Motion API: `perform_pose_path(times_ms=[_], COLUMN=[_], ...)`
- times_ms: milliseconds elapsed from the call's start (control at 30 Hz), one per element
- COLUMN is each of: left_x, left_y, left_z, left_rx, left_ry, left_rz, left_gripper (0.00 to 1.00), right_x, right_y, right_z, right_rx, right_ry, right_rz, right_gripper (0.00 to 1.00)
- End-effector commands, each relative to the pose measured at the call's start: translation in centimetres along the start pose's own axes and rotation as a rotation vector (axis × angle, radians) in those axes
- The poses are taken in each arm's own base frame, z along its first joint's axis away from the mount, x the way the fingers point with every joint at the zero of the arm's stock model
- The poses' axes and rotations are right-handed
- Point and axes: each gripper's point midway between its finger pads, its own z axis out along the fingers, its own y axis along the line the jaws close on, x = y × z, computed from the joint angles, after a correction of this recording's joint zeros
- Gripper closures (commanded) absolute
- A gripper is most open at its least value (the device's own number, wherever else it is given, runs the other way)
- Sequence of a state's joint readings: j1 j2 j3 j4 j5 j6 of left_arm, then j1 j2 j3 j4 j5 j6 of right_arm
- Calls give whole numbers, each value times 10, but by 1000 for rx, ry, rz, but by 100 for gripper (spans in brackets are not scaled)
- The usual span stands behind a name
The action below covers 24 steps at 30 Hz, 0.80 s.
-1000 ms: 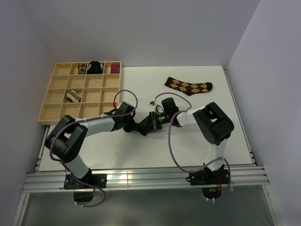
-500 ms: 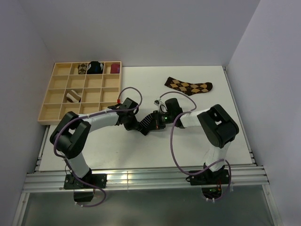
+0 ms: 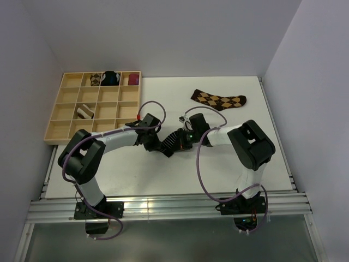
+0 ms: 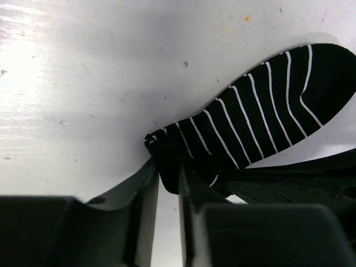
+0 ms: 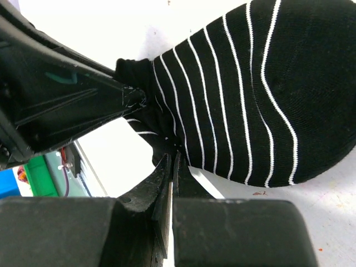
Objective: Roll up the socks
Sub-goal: Roll the sock at the center of the board.
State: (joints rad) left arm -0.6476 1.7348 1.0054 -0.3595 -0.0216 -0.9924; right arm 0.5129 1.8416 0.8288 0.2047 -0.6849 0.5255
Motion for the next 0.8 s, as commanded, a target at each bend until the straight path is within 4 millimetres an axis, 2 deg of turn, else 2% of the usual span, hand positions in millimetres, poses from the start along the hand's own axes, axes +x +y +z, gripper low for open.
perform_pose_path(times_ms=[0, 100, 167, 233, 333, 367, 433, 600, 767], left_x=[-8, -15, -19, -22, -24, -19, -19, -5, -2], left_y=[-2, -9, -9, -9, -8, 1, -5, 2, -7], left_z=[-12, -24, -30, -38, -47, -44, -50, -40, -31], left_rx=[11, 60, 77, 110, 149, 142, 195, 211, 274], left_ry=[-45, -93, -124, -160, -202, -199, -216, -174, -166], left_rz=[26, 7, -10, -25, -52, -56, -61, -75, -151], left_gripper=[74, 59, 45, 39, 38, 38, 38, 40, 40], right_x=[4, 7, 9, 9, 7, 11, 11, 14, 15], right_y=[-28, -29, -30, -30, -31, -32, -33, -35, -37], right_z=[2, 4, 6, 7, 8, 8, 8, 9, 8], right_rx=[148, 173, 182, 185, 190, 198, 201, 210, 218], right_ry=[21, 41, 55, 61, 62, 75, 79, 89, 93], right_rz=[9, 0, 0, 0, -2, 7, 7, 13, 11], right_gripper=[100, 100, 100, 100, 100, 100, 100, 100, 100])
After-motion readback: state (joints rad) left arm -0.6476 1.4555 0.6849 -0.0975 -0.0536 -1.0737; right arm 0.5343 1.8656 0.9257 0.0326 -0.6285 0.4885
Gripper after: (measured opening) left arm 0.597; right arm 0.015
